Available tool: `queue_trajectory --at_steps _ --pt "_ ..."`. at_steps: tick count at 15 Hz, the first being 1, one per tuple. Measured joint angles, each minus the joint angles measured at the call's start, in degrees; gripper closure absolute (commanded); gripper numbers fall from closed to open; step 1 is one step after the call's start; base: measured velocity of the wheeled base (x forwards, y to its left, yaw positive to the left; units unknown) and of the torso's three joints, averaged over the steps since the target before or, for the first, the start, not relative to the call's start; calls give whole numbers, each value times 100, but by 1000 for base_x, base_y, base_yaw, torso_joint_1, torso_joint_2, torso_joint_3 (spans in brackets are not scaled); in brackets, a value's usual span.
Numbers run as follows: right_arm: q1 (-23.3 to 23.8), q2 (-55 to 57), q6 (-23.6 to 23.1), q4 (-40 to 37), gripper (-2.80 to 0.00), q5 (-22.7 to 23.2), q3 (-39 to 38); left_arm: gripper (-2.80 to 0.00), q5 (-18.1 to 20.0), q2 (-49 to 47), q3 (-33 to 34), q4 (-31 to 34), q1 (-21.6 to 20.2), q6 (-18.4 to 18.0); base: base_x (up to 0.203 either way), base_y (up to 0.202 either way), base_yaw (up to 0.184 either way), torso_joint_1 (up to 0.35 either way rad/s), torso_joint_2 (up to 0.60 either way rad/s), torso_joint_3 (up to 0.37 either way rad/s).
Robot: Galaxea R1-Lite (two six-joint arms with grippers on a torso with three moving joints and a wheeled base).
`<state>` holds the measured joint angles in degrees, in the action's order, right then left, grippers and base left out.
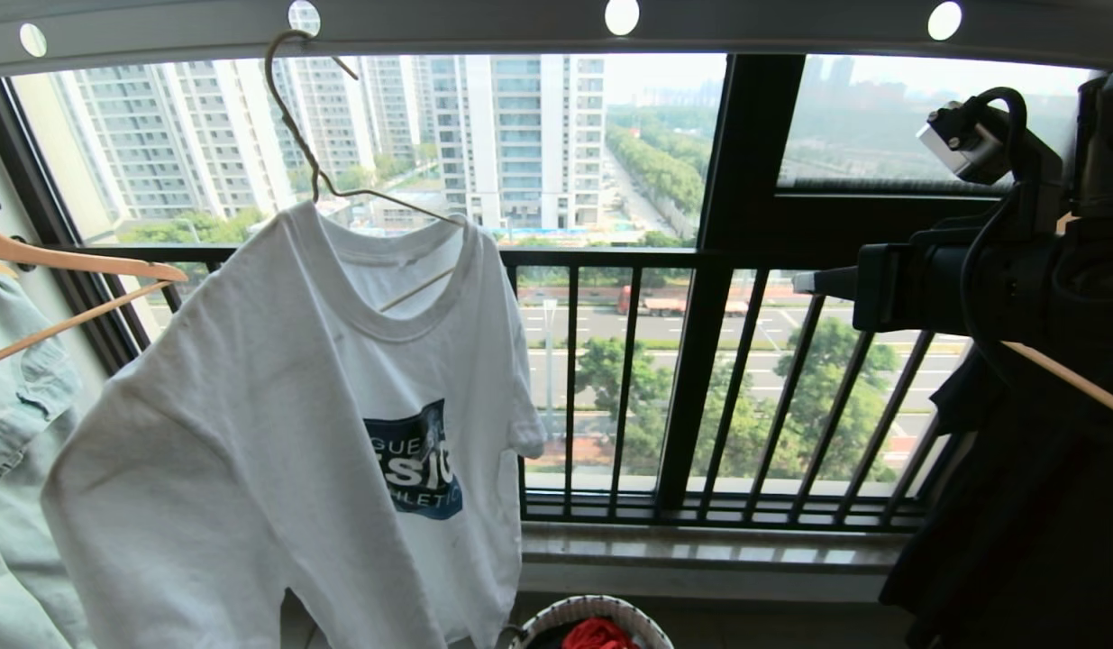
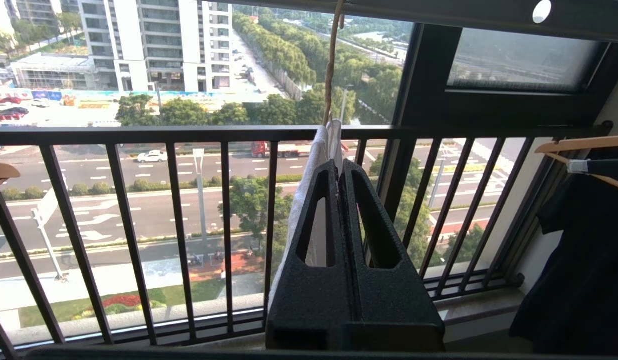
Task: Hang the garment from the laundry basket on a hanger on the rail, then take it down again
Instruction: Take the clothes off the clothes rack
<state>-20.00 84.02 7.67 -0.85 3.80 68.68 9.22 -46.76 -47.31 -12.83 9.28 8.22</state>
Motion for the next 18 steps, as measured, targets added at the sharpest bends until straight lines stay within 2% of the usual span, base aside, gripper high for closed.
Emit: queue_trajectory --at_steps 4,7,18 --pt "0 -9 -165 -26 0 5 -71 0 78 -32 -149 83 4 -1 0 0 0 158 -318 -169" --pt "-7 -20 -325 -21 0 13 -157 0 117 -50 -383 495 4 -6 0 0 0 118 -243 -128" --pt "-11 -51 -335 -30 0 92 -203 0 122 -267 -487 542 4 -11 0 0 0 62 -123 -66"
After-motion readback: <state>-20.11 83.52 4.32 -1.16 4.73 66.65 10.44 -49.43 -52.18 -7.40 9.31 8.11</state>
